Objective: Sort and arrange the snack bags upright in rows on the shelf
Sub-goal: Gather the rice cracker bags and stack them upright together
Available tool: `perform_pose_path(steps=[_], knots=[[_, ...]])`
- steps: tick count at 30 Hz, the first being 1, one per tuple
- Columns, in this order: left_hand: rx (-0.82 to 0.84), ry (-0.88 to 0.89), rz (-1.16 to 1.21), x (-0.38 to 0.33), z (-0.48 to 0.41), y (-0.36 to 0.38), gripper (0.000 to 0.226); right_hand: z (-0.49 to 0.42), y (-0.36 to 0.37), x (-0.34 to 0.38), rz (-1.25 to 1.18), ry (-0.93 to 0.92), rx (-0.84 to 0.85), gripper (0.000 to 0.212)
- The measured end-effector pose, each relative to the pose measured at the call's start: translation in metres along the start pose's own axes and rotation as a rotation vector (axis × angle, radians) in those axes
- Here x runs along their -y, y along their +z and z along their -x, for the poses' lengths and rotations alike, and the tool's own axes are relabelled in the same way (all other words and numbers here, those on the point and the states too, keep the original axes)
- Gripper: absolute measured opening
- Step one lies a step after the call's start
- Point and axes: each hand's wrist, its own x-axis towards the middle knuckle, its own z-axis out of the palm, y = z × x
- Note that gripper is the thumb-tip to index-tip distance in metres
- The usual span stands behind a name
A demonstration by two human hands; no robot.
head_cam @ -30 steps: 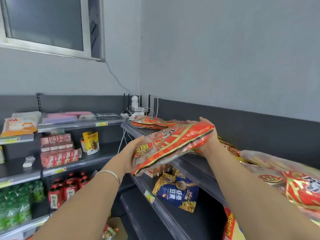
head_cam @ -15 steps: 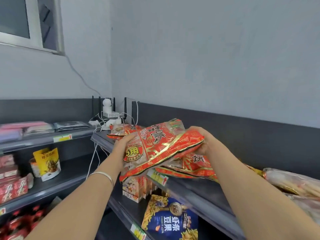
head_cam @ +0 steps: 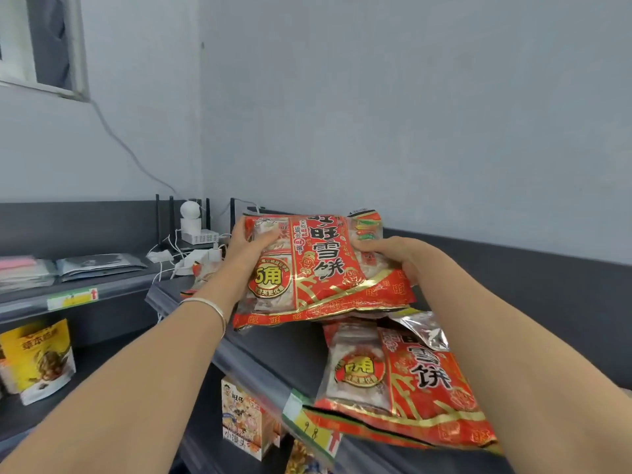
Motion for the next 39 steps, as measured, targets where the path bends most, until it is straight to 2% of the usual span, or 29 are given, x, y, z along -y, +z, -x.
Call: perform_pose_path(steps=[3,7,10,13,17,20,25,28,33,36,39], knots=[[0.054,-0.002,-0.022,0.006,-0.034,0.0,0.078,-0.025,0.007,0.009,-0.067,-0.106,-0.125,0.037],[0.148,0.061,-0.108,0.017,-0.083,0.004,0.076,-0.057,0.017,0.02,-0.176,-0.373,-0.365,0.036],[0.234,0.045,-0.152,0.028,-0.12,0.007,0.085,-0.077,0.027,0.027,-0.284,-0.524,-0.508,0.047],[0.351,-0.001,-0.153,0.043,-0.152,0.012,0.091,-0.096,0.039,0.026,-0.283,-0.572,-0.641,0.053],[0.453,-0.047,-0.169,0.064,-0.178,0.021,0.09,-0.111,0.05,0.015,-0.226,-0.583,-0.781,0.035],[0.569,-0.114,-0.348,0.09,-0.185,0.035,0.077,-0.116,0.045,0.004,-0.18,-0.558,-0.874,0.028],[0.716,-0.229,-0.684,0.124,-0.189,0.061,0.075,-0.119,0.023,-0.013,-0.175,-0.504,-0.961,0.022],[0.753,-0.261,-0.711,0.129,-0.197,0.077,0.061,-0.12,0.012,-0.02,-0.192,-0.488,-0.96,0.02],[0.718,-0.313,-0.822,0.137,-0.206,0.091,0.07,-0.111,-0.006,-0.022,-0.221,-0.531,-0.944,0.02],[0.716,-0.375,-0.802,0.141,-0.208,0.093,0.068,-0.107,-0.011,-0.025,-0.217,-0.528,-0.953,0.024],[0.711,-0.361,-0.792,0.14,-0.207,0.094,0.07,-0.105,-0.008,-0.027,-0.229,-0.522,-0.963,0.022]])
